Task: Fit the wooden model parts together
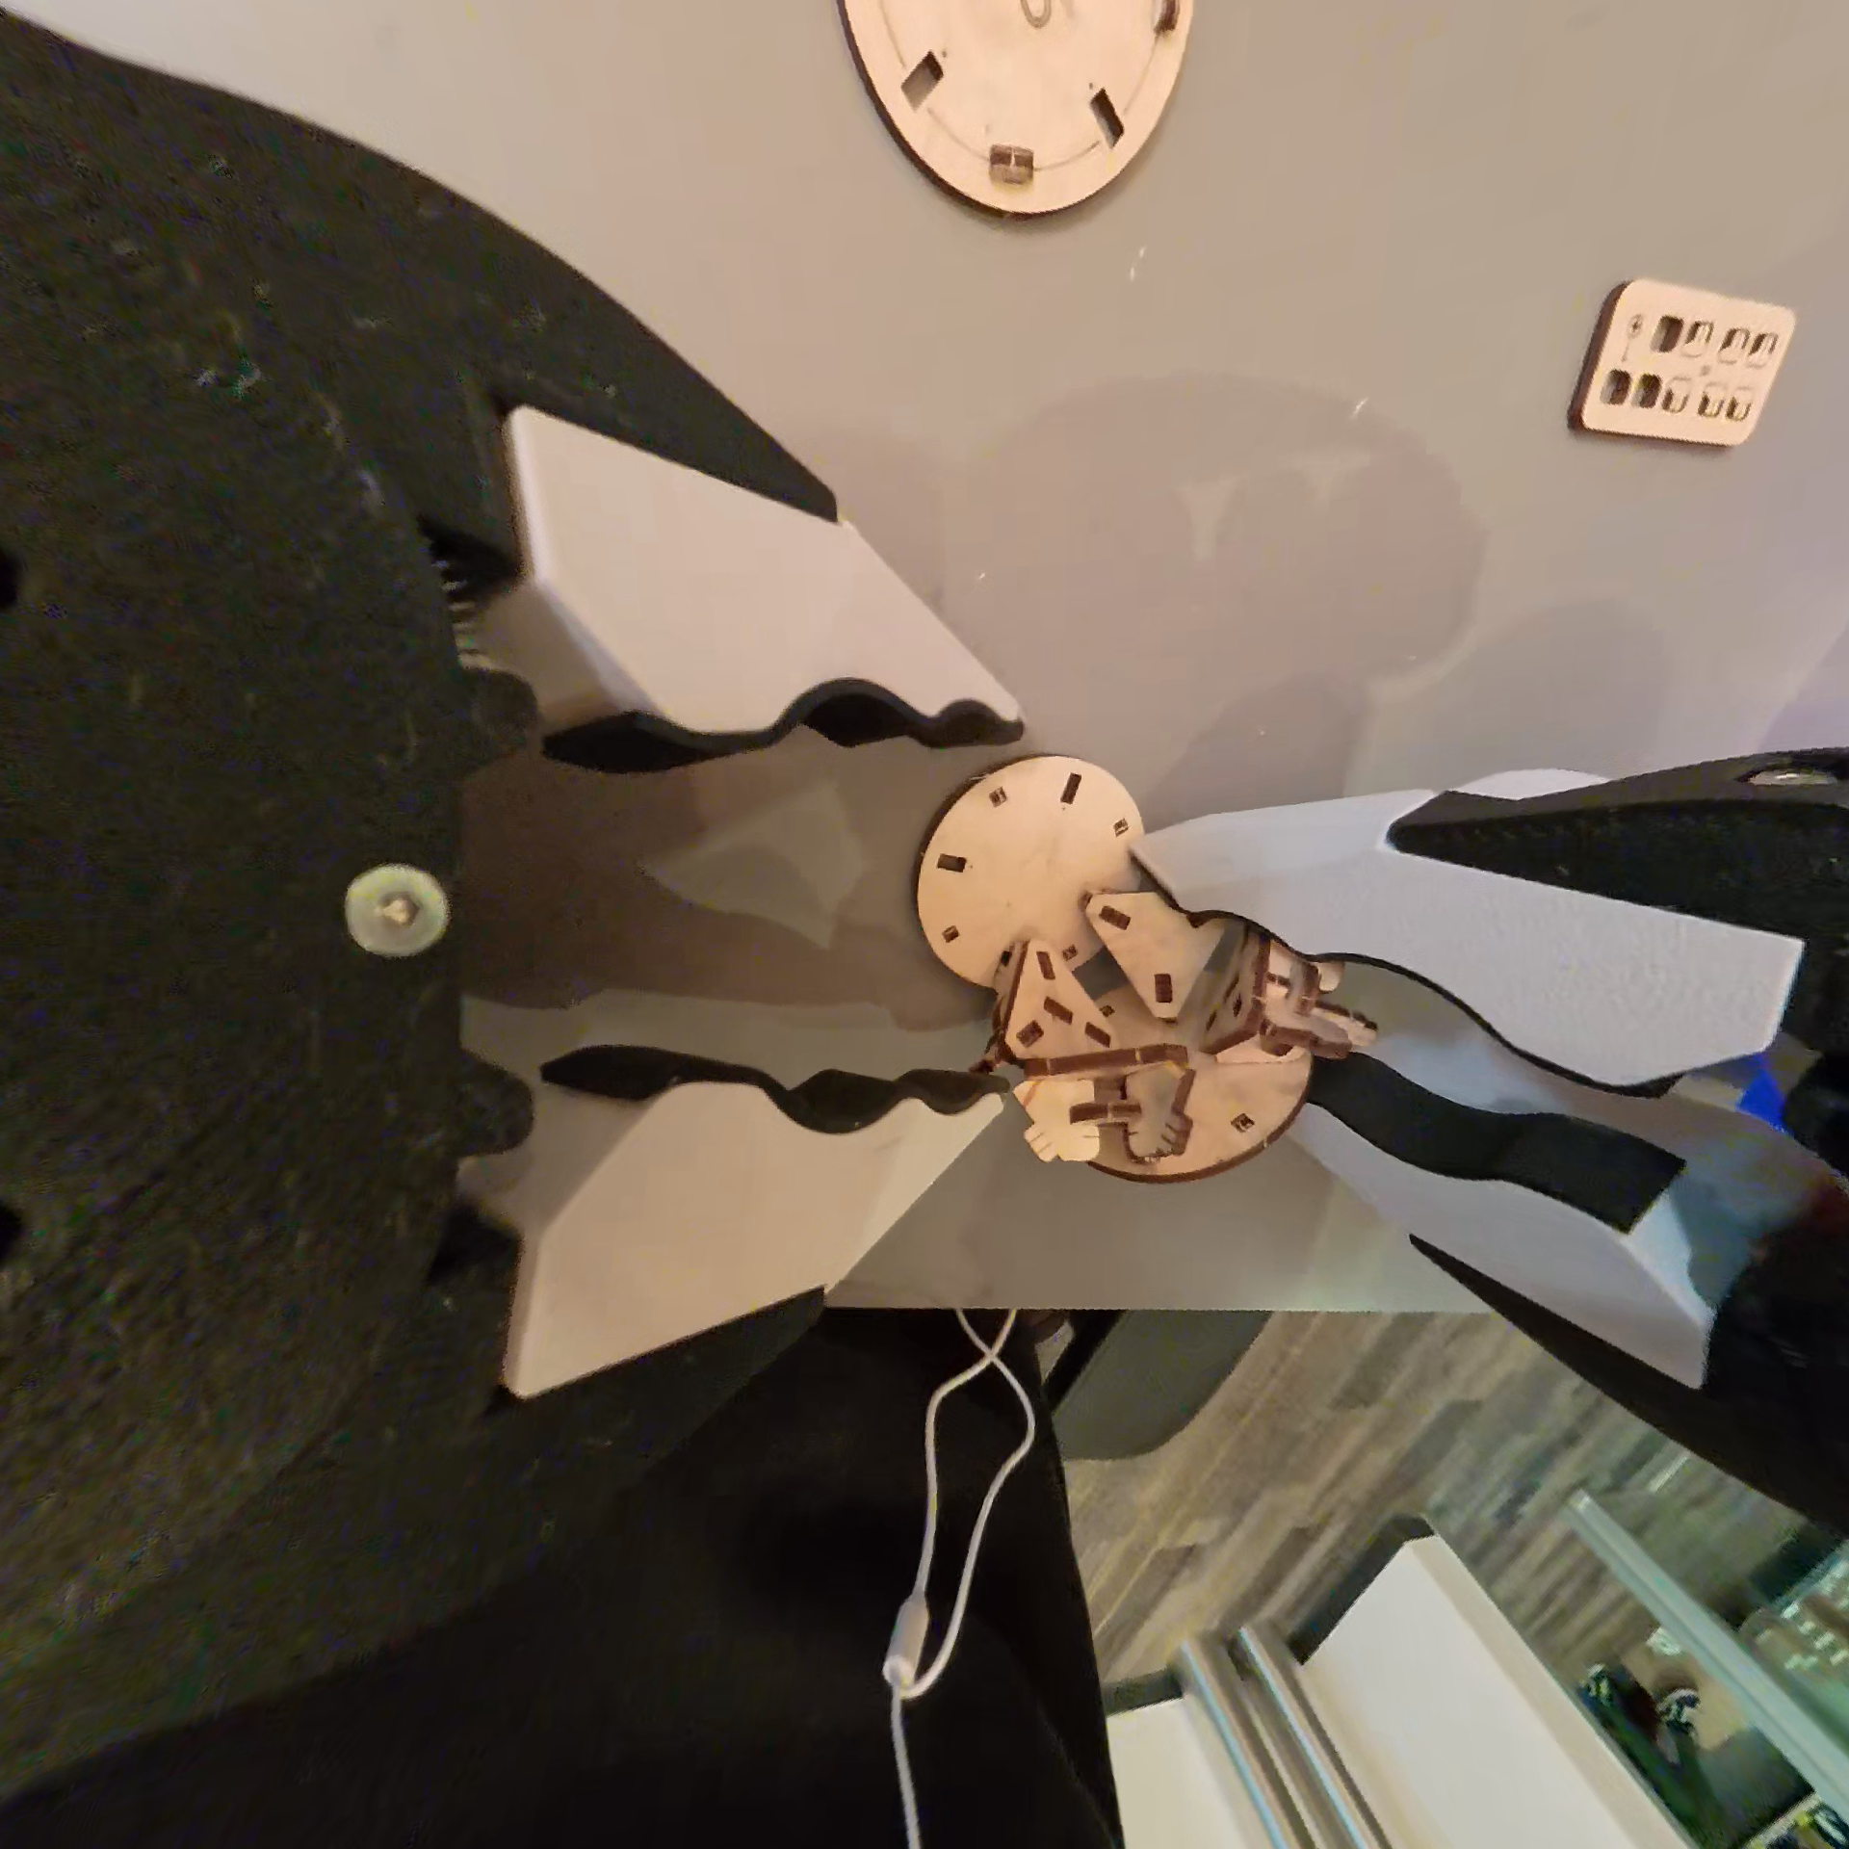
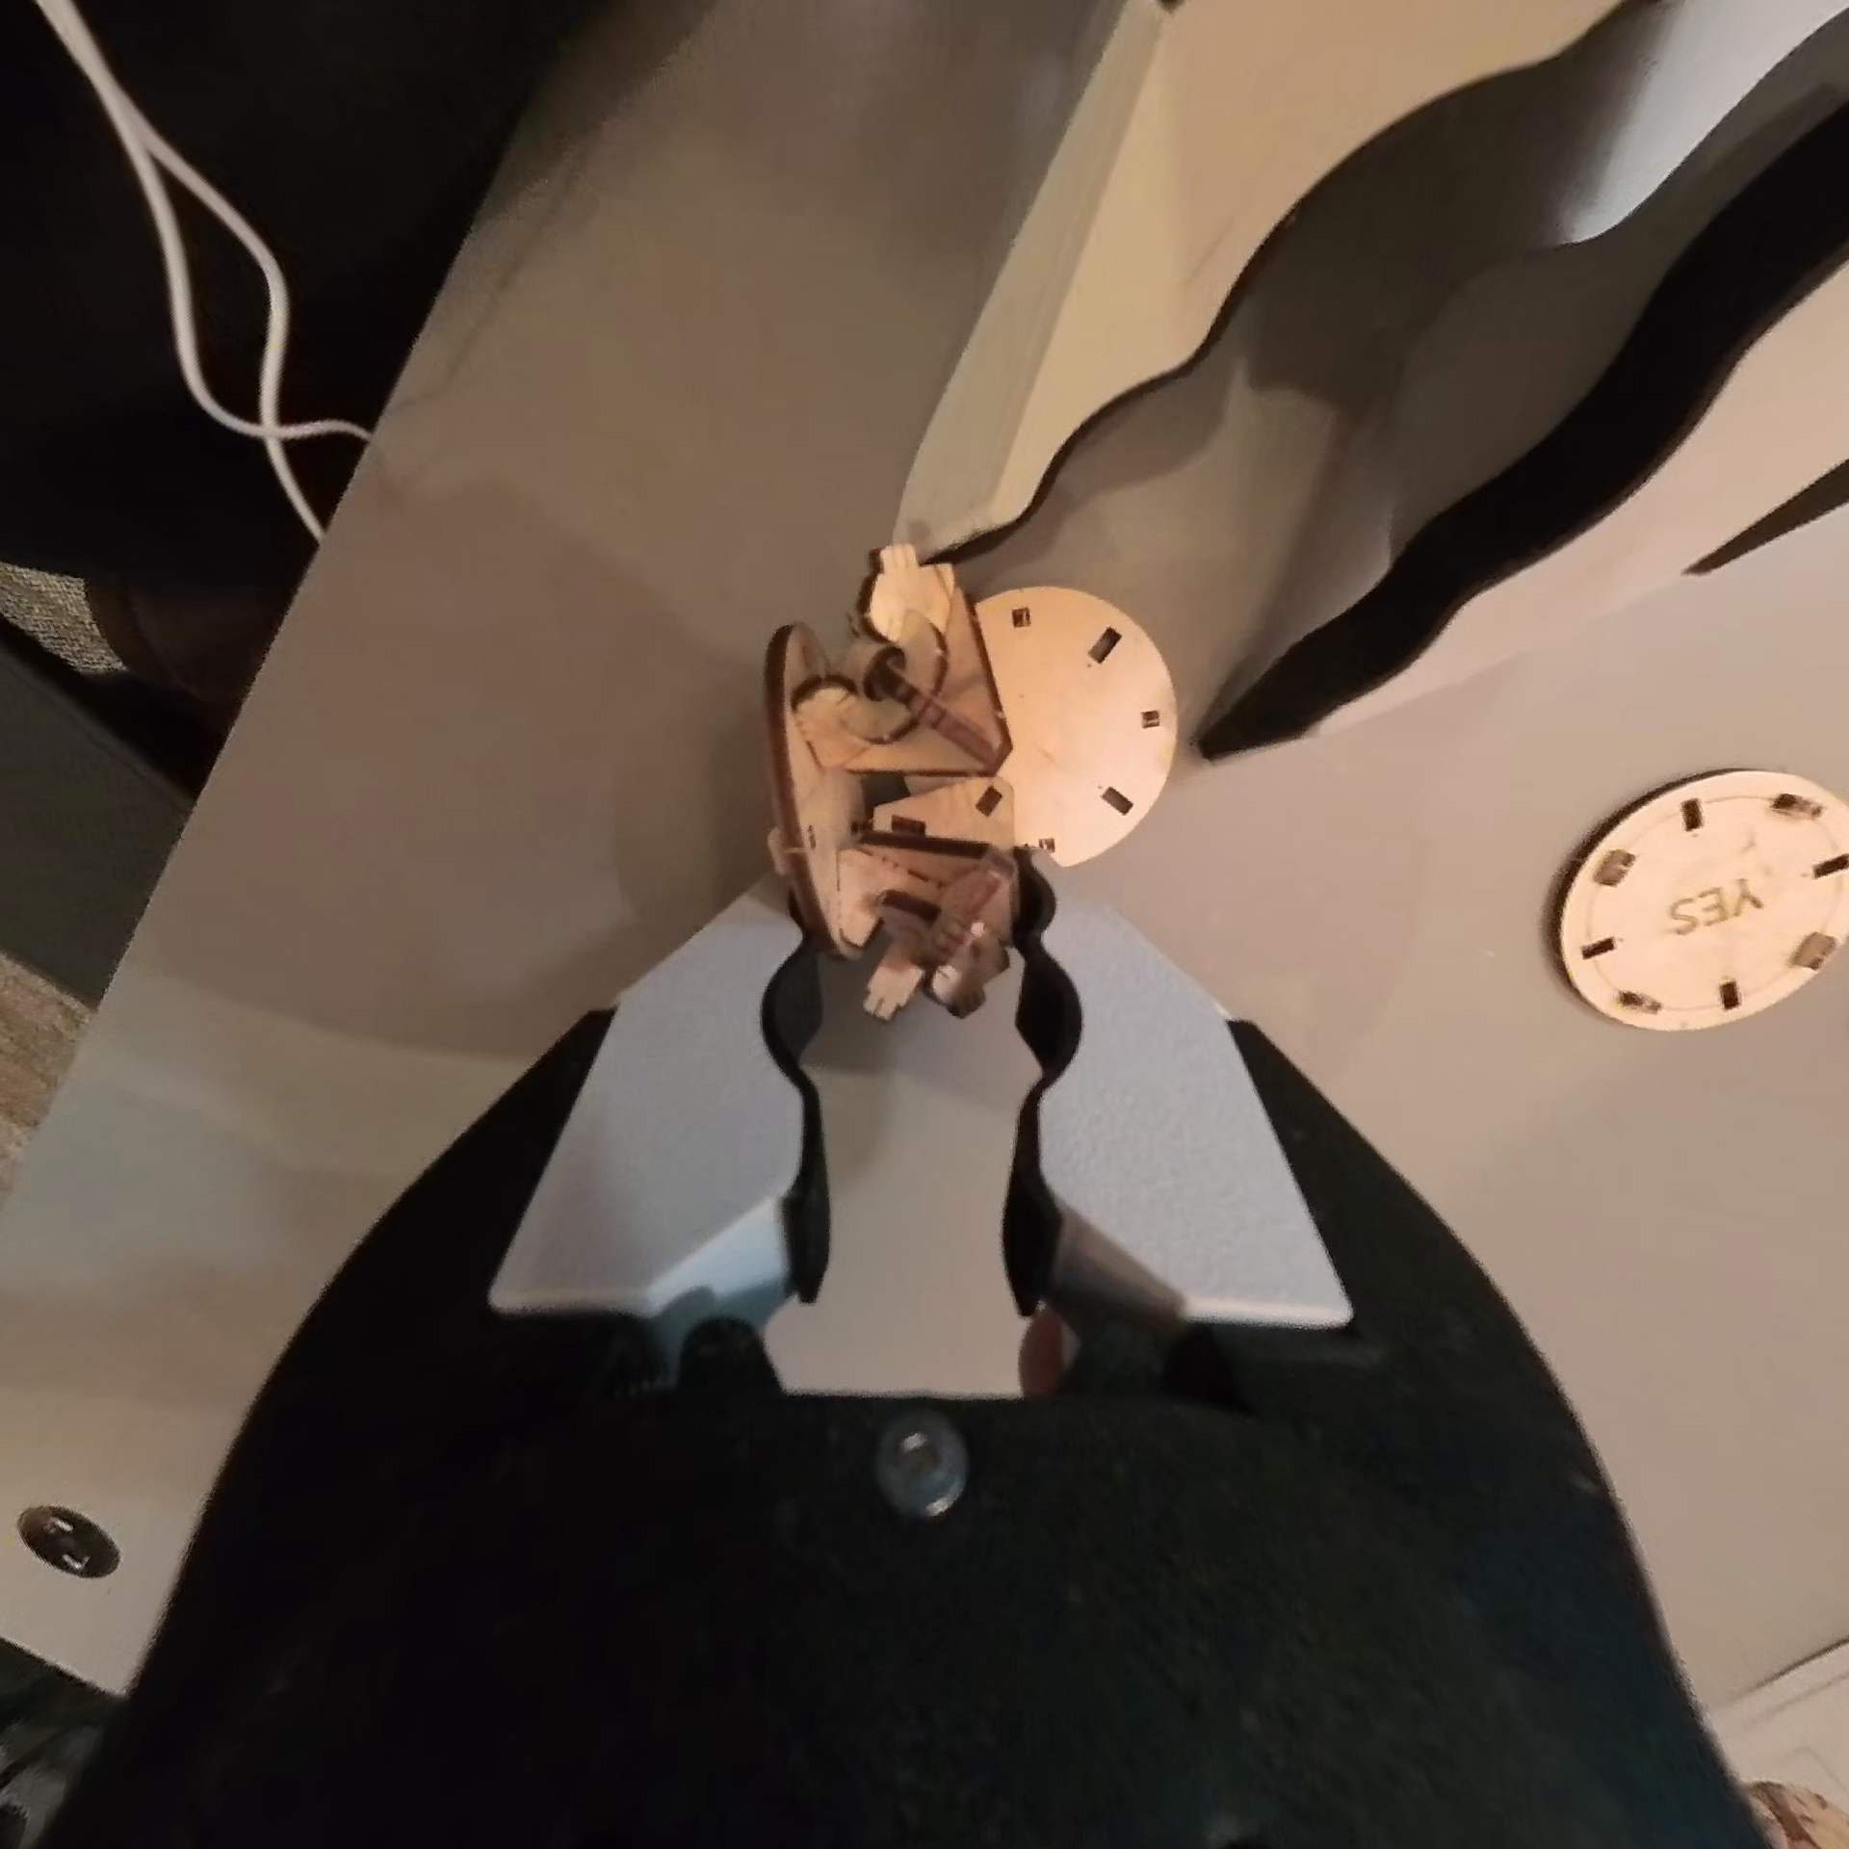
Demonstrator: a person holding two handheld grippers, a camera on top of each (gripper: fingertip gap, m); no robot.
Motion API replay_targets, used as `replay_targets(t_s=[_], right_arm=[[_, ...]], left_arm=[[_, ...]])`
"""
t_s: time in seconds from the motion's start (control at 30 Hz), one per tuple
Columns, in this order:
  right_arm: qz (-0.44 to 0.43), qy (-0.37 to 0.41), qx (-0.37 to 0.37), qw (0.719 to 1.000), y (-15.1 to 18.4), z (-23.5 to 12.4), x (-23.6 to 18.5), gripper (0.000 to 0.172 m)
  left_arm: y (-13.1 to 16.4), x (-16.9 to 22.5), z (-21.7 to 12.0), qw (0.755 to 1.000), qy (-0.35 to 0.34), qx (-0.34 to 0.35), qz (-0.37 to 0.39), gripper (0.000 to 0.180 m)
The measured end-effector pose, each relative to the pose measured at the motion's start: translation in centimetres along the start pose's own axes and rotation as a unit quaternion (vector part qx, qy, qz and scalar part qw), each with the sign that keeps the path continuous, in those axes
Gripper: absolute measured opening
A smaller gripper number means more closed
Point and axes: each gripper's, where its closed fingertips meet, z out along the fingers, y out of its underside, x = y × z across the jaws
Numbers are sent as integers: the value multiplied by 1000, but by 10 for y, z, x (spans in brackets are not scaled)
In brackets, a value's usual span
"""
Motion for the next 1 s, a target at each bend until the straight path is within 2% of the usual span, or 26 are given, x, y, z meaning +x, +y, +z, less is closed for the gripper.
replay_targets(t_s=[0.4, 0.53, 0.67, 1.0], right_arm=[[22, -3, -5, 1000, 0, 0, -1, 35], [29, 3, -9, 1000, 0, 0, -1, 35], [41, 3, -19, 999, 2, 0, -2, 34], [42, -1, -48, 998, 4, 0, -3, 35]], left_arm=[[1, 1, 0, 999, 38, -18, 3, 58], [3, -10, -4, 999, 9, -28, 33, 65], [5, 0, -3, 997, 48, -40, 53, 71], [2, -1, 7, 988, 76, -77, 113, 65]])
